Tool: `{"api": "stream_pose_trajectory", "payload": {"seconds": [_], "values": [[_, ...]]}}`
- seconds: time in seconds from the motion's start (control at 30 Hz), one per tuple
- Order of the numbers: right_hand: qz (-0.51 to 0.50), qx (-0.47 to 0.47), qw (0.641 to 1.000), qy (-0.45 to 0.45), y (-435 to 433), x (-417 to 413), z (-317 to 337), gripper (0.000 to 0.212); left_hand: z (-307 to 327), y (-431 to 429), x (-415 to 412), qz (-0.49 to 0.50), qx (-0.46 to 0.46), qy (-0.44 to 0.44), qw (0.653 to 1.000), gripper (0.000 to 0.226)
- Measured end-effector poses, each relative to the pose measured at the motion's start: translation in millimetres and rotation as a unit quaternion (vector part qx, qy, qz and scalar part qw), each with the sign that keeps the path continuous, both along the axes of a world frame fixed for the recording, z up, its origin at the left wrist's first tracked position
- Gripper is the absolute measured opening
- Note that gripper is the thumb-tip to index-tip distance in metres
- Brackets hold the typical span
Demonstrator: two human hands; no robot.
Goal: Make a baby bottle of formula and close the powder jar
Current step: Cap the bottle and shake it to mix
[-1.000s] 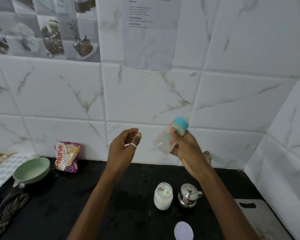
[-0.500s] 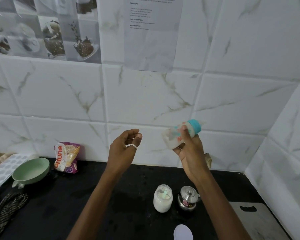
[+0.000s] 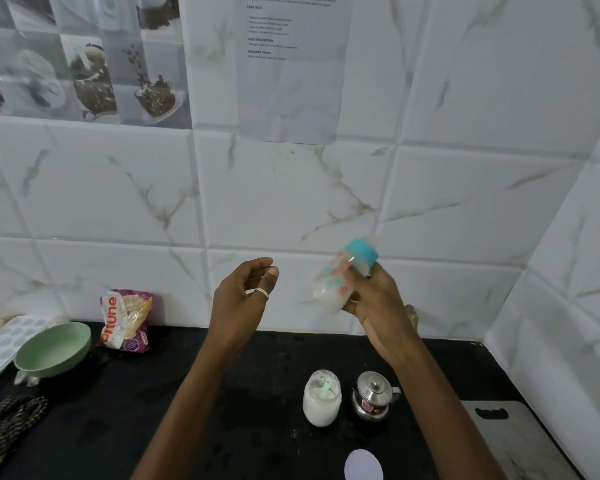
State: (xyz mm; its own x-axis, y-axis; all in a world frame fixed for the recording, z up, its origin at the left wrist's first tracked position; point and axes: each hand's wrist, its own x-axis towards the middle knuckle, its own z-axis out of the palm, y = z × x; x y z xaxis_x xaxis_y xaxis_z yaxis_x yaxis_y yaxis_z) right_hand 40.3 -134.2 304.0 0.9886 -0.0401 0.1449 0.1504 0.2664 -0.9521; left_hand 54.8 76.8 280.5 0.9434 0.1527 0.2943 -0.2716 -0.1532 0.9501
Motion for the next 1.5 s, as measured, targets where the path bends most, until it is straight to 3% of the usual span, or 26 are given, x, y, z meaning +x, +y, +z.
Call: {"api": "stream_pose_trajectory", "payload": {"seconds": [0.07,0.2,0.23,0.33,0.37,0.5,0.53,0.63,0.67,0.8,0.93,1.07,1.1,1.2,1.23,1.33,1.4,1.5], "values": [[-0.031,0.098,0.995,-0.008,-1.0,2.5,2.2,0.059,-1.2,-0.2,0.5,0.000,0.000,0.000,1.000,0.015],[0.035,-0.056,0.998,0.005,-0.4,-1.0,0.2,0.053,-1.7,0.5,2.2,0.005,0.005,0.000,1.000,0.014],[0.028,-0.055,0.998,-0.001,-2.1,0.2,0.0,0.054,-1.8,0.4,2.4,0.004,0.002,0.000,1.000,0.014],[-0.036,0.112,0.993,-0.012,-5.2,5.5,5.1,0.057,-2.9,0.3,2.6,0.003,-0.002,0.001,1.000,0.014],[-0.049,0.119,0.992,-0.017,-6.3,7.0,5.8,0.058,-3.0,0.2,2.8,0.003,-0.002,0.003,1.000,0.014],[0.031,-0.072,0.997,0.007,-5.2,4.2,3.4,0.053,-2.1,-0.2,4.3,0.006,0.004,0.000,1.000,0.015],[0.025,-0.075,0.997,-0.001,-6.6,6.0,3.2,0.055,-1.9,-0.4,4.4,0.005,0.003,0.000,1.000,0.016],[-0.035,0.091,0.995,-0.018,-7.6,11.2,9.9,0.060,-2.3,-1.1,4.2,-0.001,-0.002,0.000,1.000,0.016],[-0.040,0.093,0.995,-0.025,-7.8,12.6,11.2,0.060,-2.4,-0.8,4.6,-0.001,-0.001,0.000,1.000,0.016],[0.025,-0.060,0.998,-0.018,-4.6,8.6,13.1,0.054,-1.0,-0.1,7.0,0.003,0.001,-0.004,1.000,0.015],[-0.049,0.109,0.992,-0.035,-5.8,16.5,17.7,0.055,-1.3,0.2,7.6,0.002,0.002,-0.003,1.000,0.014],[0.030,-0.048,0.998,-0.018,-3.5,12.3,14.1,0.052,-0.1,2.4,9.3,0.004,0.006,-0.005,1.000,0.014],[0.028,-0.042,0.998,-0.024,-4.5,12.7,13.4,0.053,0.4,2.2,9.5,0.003,0.004,-0.005,1.000,0.014],[-0.033,0.133,0.990,-0.033,-4.3,15.1,19.2,0.056,0.4,1.5,9.3,0.001,-0.001,-0.003,1.000,0.013],[-0.047,0.139,0.988,-0.037,-4.2,16.4,19.6,0.055,0.0,2.1,9.5,0.002,-0.001,-0.001,1.000,0.013],[0.013,-0.020,1.000,-0.011,-1.4,12.2,15.1,0.049,0.3,3.2,9.8,0.003,0.004,-0.003,1.000,0.013],[0.027,-0.050,0.998,-0.013,-1.3,11.9,11.9,0.055,0.7,3.1,9.6,0.001,0.002,-0.003,1.000,0.013],[-0.031,0.110,0.993,-0.022,-0.9,15.7,15.7,0.056,0.3,2.2,8.9,0.001,-0.003,-0.001,1.000,0.013]]}}
